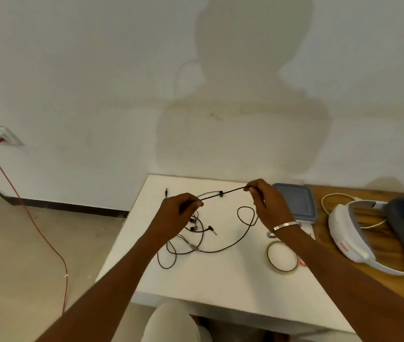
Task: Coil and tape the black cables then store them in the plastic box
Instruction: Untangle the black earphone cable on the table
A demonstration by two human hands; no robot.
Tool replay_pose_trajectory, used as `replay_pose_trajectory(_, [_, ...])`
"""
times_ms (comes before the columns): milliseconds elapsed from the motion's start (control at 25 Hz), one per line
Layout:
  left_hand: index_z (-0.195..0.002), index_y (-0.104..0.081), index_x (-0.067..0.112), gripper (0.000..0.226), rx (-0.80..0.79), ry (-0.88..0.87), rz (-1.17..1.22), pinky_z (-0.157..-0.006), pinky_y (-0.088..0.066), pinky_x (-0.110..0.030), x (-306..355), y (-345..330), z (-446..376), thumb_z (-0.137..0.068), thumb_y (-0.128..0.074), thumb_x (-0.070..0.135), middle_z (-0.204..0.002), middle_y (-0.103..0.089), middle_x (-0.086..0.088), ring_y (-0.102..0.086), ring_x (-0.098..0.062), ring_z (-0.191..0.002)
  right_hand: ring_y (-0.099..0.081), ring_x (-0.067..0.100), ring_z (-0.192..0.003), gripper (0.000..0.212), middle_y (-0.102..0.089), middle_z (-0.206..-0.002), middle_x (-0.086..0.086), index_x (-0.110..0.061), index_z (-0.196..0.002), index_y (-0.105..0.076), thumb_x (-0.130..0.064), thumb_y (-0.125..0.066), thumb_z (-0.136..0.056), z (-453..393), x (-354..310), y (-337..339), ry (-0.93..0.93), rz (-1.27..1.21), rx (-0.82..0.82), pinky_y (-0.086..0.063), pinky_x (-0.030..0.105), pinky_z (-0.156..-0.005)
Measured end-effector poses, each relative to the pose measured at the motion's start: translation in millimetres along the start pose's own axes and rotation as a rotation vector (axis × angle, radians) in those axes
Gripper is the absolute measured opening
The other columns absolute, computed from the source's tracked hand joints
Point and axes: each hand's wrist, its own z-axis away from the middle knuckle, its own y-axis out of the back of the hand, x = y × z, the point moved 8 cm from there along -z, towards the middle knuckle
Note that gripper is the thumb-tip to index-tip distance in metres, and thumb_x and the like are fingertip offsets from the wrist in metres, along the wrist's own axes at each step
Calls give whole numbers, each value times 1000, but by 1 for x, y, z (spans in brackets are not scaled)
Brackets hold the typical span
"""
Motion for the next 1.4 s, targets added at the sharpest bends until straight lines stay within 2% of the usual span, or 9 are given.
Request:
replay_pose_trajectory(200, [-92, -70, 26, 16, -13, -52, -73, -56, -41, -16, 35, 16, 4, -92, -59, 37, -66, -62, -1, -48, -8, -55, -52, 2, -60, 14, -56, -70, -14, -14, -93, -59, -14, -45, -97, 9, 2, 39, -60, 24, 96, -40, 7, -56])
replay_pose_trajectory(400, [-89, -70, 26, 15, -1, -15, -108, -51, -38, -13, 47, 27, 7, -91, -59, 37, -58, -57, 16, -42, -3, -47, -51, 5, -59, 12, -63, -76, 2, -14, -91, -59, -13, -47, -95, 15, 10, 40, -77, 158, -10, -41, 18, -57])
replay_pose_trajectory(520, [-92, -69, 20, 16, 8, 56, -20, -51, -38, -12, 46, 21, 9, -92, -59, 33, -56, -55, 18, -46, -1, -47, -61, 24, -87, 12, -63, -101, 12, -12, -101, -58, -9, -53, -90, 20, 8, 31, -99, 207, -10, -49, 32, -79])
replay_pose_trajectory(640, [-100, -65, 10, 17, -21, 213, 275, -44, -39, -21, 41, 4, 11, -96, -55, 24, -64, -54, 4, -44, -8, -46, -45, 26, -110, 39, -46, -121, 14, -6, -121, -51, -10, -61, -83, 28, -22, 17, 0, 284, 86, -39, 33, -96])
replay_pose_trajectory(840, [-103, -62, 6, 17, 57, 470, 519, -72, -54, -37, 39, -23, 17, -96, -52, 16, -76, -68, -6, -65, -20, -71, -61, 5, -82, 32, -64, -97, -1, -17, -121, -43, -26, -55, -92, 61, -67, -63, -201, -267, -435, -46, 17, -73])
replay_pose_trajectory(1000, [-86, -67, 12, 22, 80, 578, 384, -75, -42, -30, 24, -24, 21, -95, -49, 21, -92, -71, -2, -61, -20, -99, -63, 8, -71, 39, -67, -75, -1, -20, -127, -42, -23, -58, -91, 68, -51, -78, -367, -345, -434, -45, 18, -69])
replay_pose_trajectory(1160, [-139, -35, 16, 50, 78, 501, 256, -59, -38, -17, 19, -16, 25, -93, -54, 15, -89, -73, -5, -60, -16, -80, -50, 15, -60, 18, -54, -63, -5, -23, -96, -67, -22, -49, -95, 55, -41, -61, -257, -122, -404, -45, 31, -66])
replay_pose_trajectory(1240, [-131, -46, 37, 55, -64, 345, 128, -59, -43, -18, 22, -21, 20, -87, -53, 4, -95, -65, -8, -56, -14, -71, -46, 19, -60, 25, -51, -61, -3, -32, -80, -65, -22, -47, -95, 49, -37, -46, -226, -161, -375, -40, 30, -61])
replay_pose_trajectory(1400, [-96, -62, 50, 29, -287, 39, -102, -89, -46, -27, 39, -42, 23, -91, -57, 22, -118, -46, 11, -50, -10, -107, -44, 10, -53, 23, -50, -58, -6, -17, -86, -65, -19, -45, -97, 38, -37, -17, -175, -166, -310, -37, 15, -54])
